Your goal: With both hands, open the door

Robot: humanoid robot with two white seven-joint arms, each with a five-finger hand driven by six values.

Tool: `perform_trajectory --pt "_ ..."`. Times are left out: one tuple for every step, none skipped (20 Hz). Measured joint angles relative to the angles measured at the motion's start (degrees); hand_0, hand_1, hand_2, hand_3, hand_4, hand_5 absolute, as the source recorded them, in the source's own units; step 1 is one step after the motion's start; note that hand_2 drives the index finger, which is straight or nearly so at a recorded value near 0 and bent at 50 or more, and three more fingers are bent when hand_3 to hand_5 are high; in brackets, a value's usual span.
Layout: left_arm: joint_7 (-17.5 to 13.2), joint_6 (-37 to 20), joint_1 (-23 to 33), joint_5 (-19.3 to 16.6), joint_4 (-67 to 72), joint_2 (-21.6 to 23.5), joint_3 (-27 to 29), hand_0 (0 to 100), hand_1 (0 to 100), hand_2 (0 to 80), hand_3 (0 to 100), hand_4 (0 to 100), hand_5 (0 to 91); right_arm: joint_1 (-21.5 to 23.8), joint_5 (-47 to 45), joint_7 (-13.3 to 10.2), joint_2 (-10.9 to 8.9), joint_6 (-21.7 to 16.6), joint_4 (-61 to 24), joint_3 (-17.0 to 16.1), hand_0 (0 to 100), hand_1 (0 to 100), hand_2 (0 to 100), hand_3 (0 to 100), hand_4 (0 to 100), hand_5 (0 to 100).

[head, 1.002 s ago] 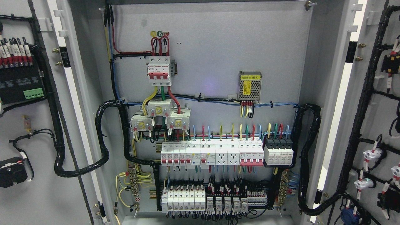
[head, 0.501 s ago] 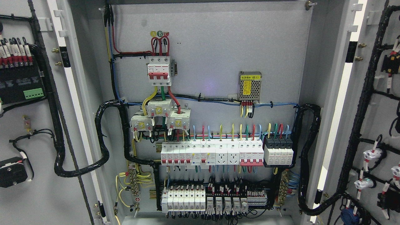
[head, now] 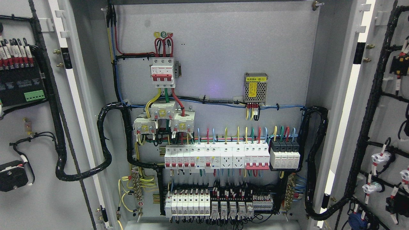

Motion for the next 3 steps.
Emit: perform_trajectory --pt "-0.01 -0.10 0.00 0.00 0.13 -0.04 0.13 0 0 0.0 0 4 0.0 -0.02 0.00 0.01 0.10 0.00 0.05 -0.11 0 0 0 0 0 0" --pt "-0.01 -0.16 0.00 0.00 0.24 -0.06 0.24 0 0 0.0 0 4 0.0 -0.02 0.00 0.05 0.16 0.01 0.09 -0.22 0 0 0 0 0 0" --pt "-0.01 -0.19 -0.01 0.00 0.33 -0.08 0.35 0 0 0.0 0 4 0.0 -0.03 0.00 0.06 0.22 0.01 0.12 -0.30 0 0 0 0 0 0"
